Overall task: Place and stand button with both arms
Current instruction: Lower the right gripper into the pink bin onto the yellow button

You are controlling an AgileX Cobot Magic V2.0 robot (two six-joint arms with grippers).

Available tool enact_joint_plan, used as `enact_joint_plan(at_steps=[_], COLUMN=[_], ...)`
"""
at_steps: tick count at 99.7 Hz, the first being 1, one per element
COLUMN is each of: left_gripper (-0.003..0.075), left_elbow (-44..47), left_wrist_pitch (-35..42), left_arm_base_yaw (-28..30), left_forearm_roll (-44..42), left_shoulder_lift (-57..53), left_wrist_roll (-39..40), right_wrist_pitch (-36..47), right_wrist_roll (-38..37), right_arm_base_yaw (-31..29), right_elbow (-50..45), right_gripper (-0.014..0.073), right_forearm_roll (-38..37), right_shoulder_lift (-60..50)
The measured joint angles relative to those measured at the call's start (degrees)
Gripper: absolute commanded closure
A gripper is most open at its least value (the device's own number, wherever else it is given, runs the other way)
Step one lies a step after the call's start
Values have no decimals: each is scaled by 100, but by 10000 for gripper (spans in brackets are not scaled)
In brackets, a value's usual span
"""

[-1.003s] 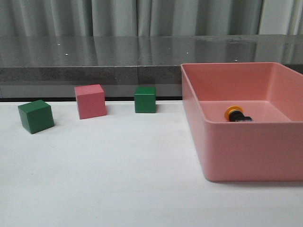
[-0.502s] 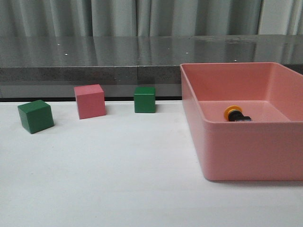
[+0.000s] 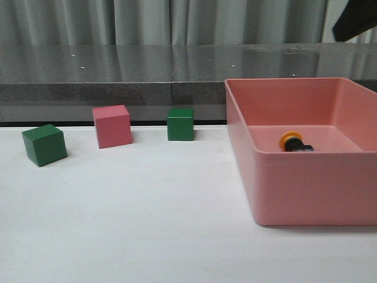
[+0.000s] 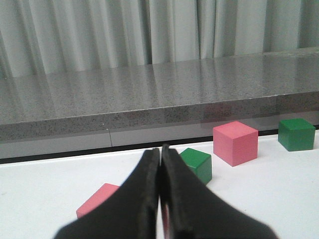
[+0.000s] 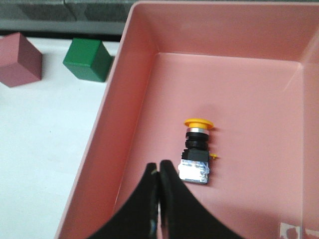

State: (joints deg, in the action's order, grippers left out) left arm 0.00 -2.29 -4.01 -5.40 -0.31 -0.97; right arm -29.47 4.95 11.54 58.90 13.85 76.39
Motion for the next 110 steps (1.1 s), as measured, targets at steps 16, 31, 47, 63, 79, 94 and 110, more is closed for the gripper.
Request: enact_joint_plan(at_steps=[16, 31, 47, 63, 79, 94, 110], left_gripper=[740, 740, 740, 740, 740, 740, 740], left_elbow=[0, 0, 0, 0, 0, 0, 0], left_wrist_pitch=[0, 0, 0, 0, 0, 0, 0], left_arm_base_yaw=[0, 0, 0, 0, 0, 0, 0], left_forearm_roll=[0, 0, 0, 0, 0, 0, 0], left_shoulder_lift=[0, 0, 0, 0, 0, 0, 0], left_wrist_roll=[0, 0, 0, 0, 0, 0, 0], right_wrist_pitch=[20, 207, 669, 1088, 1238, 1274, 1369], right_wrist_roll=[388, 505, 527, 528, 538, 538, 551], right_arm_base_yaw=[104, 108, 108, 17, -99, -110, -110], right_elbow=[150, 165, 165, 178, 191, 195, 232], right_gripper=[265, -14, -17, -17, -17, -15, 195], right_forearm_roll=[0, 0, 0, 0, 0, 0, -12], right_shoulder_lift=[650, 1078, 1562, 2082, 2531, 2909, 3155])
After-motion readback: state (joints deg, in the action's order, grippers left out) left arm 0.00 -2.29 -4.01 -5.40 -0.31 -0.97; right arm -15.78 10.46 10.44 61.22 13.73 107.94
